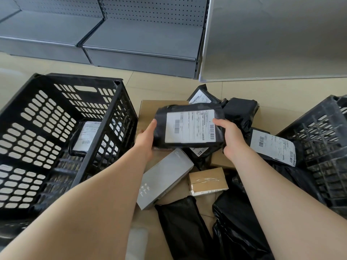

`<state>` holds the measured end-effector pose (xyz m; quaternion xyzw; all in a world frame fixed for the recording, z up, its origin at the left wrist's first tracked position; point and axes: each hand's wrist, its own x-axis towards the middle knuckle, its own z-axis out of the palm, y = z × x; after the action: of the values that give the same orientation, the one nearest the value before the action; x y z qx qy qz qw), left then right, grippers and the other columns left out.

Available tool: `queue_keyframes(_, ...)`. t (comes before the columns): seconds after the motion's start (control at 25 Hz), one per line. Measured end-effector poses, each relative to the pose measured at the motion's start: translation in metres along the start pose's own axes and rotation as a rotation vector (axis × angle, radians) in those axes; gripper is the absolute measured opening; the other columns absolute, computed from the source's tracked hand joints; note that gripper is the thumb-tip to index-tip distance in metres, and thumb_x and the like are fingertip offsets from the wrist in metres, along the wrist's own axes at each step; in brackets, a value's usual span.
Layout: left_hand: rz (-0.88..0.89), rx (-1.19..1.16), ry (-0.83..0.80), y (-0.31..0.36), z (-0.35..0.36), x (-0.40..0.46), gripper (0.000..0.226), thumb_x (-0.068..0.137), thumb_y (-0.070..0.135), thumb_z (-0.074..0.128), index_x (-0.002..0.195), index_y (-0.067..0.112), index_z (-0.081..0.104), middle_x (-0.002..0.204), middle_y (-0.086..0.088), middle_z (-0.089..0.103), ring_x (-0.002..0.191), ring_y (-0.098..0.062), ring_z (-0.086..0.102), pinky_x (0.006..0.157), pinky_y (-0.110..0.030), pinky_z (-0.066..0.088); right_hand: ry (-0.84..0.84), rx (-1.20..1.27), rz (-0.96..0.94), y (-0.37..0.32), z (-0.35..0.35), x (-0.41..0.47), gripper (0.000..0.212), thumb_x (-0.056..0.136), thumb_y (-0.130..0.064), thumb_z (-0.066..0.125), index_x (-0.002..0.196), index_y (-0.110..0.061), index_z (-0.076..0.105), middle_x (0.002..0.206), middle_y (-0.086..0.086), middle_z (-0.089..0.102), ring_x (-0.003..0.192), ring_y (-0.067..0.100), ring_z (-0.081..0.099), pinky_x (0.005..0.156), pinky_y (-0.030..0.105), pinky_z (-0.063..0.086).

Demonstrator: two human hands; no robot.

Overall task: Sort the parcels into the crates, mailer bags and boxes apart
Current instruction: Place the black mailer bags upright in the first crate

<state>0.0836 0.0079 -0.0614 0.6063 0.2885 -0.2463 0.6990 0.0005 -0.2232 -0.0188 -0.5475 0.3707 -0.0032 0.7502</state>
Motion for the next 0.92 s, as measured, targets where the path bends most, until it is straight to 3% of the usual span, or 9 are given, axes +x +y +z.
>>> queue_keyframes(0.08,0.184,0.177,0.067,0.004,-0.005,-0.009,0.077,0.071,0.062,0.075,0.137,0.028,0.051,0.133,0.004,0.059,0.119,-0.019,0.058,0.101,-0.043,0.047,-0.026,-0.121,-0.015,-0.001,0.001,0.002,0.013,0.088,-0.019,0.071,0.100,-0.021,0.074,0.098,0.003,0.077,0.083,0.018,0.071,0.068,0.029,0.048)
queue_keyframes(0.2,0.445,0.491,-0.040,0.003,0.002,-0.028,0.041,0.091,0.040,0.062,0.130,0.028,0.058,0.124,0.010,0.060,0.112,-0.008,0.057,0.096,-0.027,0.045,-0.092,-0.284,0.054,0.009,0.005,0.003,0.037,0.070,-0.025,0.083,0.106,-0.021,0.076,0.108,0.004,0.077,0.097,0.023,0.072,0.084,0.035,0.052)
queue_keyframes(0.36,0.390,0.755,-0.240,-0.007,0.009,-0.038,0.009,0.093,0.038,0.061,0.098,0.032,0.066,0.092,0.010,0.073,0.081,-0.009,0.070,0.073,-0.026,0.056,-0.071,-0.300,0.064,0.014,0.011,0.004,0.039,0.073,-0.025,0.084,0.110,-0.017,0.074,0.112,0.002,0.074,0.104,0.021,0.067,0.082,0.032,0.046)
queue_keyframes(0.44,0.372,0.833,-0.285,-0.008,0.007,-0.037,0.012,0.094,0.038,0.060,0.091,0.028,0.066,0.082,0.010,0.073,0.075,-0.011,0.071,0.067,-0.025,0.055,-0.029,-0.284,0.034,0.014,0.011,0.004,0.052,0.073,-0.026,0.085,0.121,-0.016,0.066,0.112,0.004,0.073,0.102,0.022,0.069,0.085,0.034,0.051)
queue_keyframes(0.64,0.370,0.880,-0.306,-0.008,0.002,-0.033,0.019,0.094,0.033,0.063,0.085,0.019,0.072,0.078,0.008,0.072,0.071,-0.011,0.066,0.068,-0.025,0.050,0.035,-0.314,-0.028,0.024,0.010,0.008,0.053,0.078,-0.038,0.084,0.122,-0.014,0.066,0.111,0.003,0.072,0.100,0.019,0.068,0.071,0.028,0.047)
queue_keyframes(0.72,0.348,0.863,-0.277,-0.006,0.000,-0.031,0.021,0.093,0.034,0.064,0.091,0.016,0.075,0.081,0.006,0.073,0.075,-0.014,0.068,0.072,-0.027,0.053,0.060,-0.318,-0.056,0.025,0.014,0.011,0.039,0.081,-0.043,0.079,0.110,-0.019,0.066,0.103,0.000,0.069,0.094,0.016,0.064,0.074,0.029,0.046)
queue_keyframes(0.8,0.327,0.897,-0.248,0.001,-0.003,-0.029,0.022,0.093,0.035,0.064,0.093,0.016,0.075,0.084,0.003,0.074,0.078,-0.017,0.069,0.076,-0.029,0.054,0.095,-0.306,-0.051,0.021,0.019,0.011,0.028,0.089,-0.049,0.068,0.086,-0.026,0.051,0.083,-0.008,0.049,0.078,0.011,0.049,0.077,0.031,0.042)
queue_keyframes(0.84,0.317,0.932,-0.246,0.007,-0.005,-0.027,0.022,0.093,0.036,0.064,0.092,0.017,0.075,0.085,0.002,0.074,0.079,-0.018,0.069,0.077,-0.030,0.055,0.112,-0.319,-0.034,0.018,0.021,0.011,0.032,0.091,-0.052,0.063,0.088,-0.026,0.044,0.082,-0.009,0.040,0.078,0.013,0.043,0.082,0.032,0.039)
queue_keyframes(0.92,0.320,0.985,-0.259,0.021,-0.009,-0.024,0.022,0.092,0.037,0.064,0.093,0.019,0.076,0.090,-0.001,0.075,0.086,-0.021,0.071,0.083,-0.036,0.057,0.140,-0.309,-0.023,0.016,0.024,0.014,0.038,0.095,-0.054,0.056,0.110,-0.023,0.041,0.100,-0.004,0.041,0.094,0.019,0.041,0.089,0.037,0.038)
